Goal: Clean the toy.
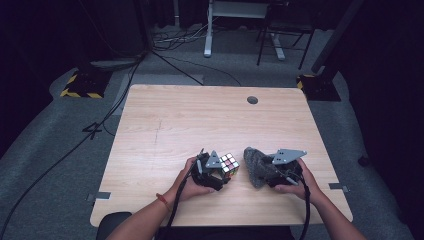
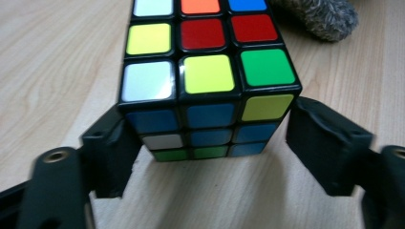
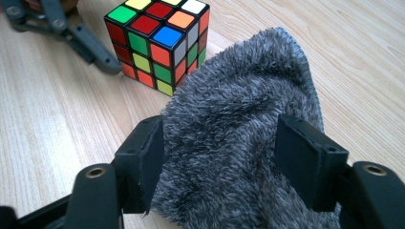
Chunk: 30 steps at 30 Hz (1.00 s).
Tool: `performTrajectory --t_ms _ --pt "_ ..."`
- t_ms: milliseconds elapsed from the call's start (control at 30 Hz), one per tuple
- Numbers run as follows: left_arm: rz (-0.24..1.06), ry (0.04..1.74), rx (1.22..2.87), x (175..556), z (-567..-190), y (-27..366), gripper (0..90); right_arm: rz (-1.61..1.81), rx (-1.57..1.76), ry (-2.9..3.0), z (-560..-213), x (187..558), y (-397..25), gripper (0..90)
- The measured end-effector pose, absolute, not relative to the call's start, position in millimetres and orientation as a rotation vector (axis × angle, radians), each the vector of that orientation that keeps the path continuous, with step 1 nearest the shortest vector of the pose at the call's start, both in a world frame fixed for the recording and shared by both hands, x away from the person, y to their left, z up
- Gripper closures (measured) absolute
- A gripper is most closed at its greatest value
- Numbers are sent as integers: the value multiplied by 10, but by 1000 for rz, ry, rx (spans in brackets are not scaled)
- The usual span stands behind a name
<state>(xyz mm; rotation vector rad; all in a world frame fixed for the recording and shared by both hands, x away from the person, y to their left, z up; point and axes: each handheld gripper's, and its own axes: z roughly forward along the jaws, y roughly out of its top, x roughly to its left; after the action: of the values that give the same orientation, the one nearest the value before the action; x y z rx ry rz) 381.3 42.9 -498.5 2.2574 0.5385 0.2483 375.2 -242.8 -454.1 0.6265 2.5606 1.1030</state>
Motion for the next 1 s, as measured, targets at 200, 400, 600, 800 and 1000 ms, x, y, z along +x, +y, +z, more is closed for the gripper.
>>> performTrajectory --t_ms 200,400,600,800,1000 --pt "270 542 2268 3836 -5005 387 221 1091 631 2564 -4560 3753 -2412 350" --pt "264 539 2268 3866 -5004 402 325 1064 651 2575 -4620 3792 -2402 369" --pt "248 522 2282 3865 -4994 406 332 1027 655 2589 -4659 3817 -2403 438" --pt "233 481 2297 3840 -4979 386 334 1002 679 2604 -4705 3855 -2425 517" --pt "212 463 2307 3818 -4965 378 336 980 681 2625 -4720 3864 -2427 592"
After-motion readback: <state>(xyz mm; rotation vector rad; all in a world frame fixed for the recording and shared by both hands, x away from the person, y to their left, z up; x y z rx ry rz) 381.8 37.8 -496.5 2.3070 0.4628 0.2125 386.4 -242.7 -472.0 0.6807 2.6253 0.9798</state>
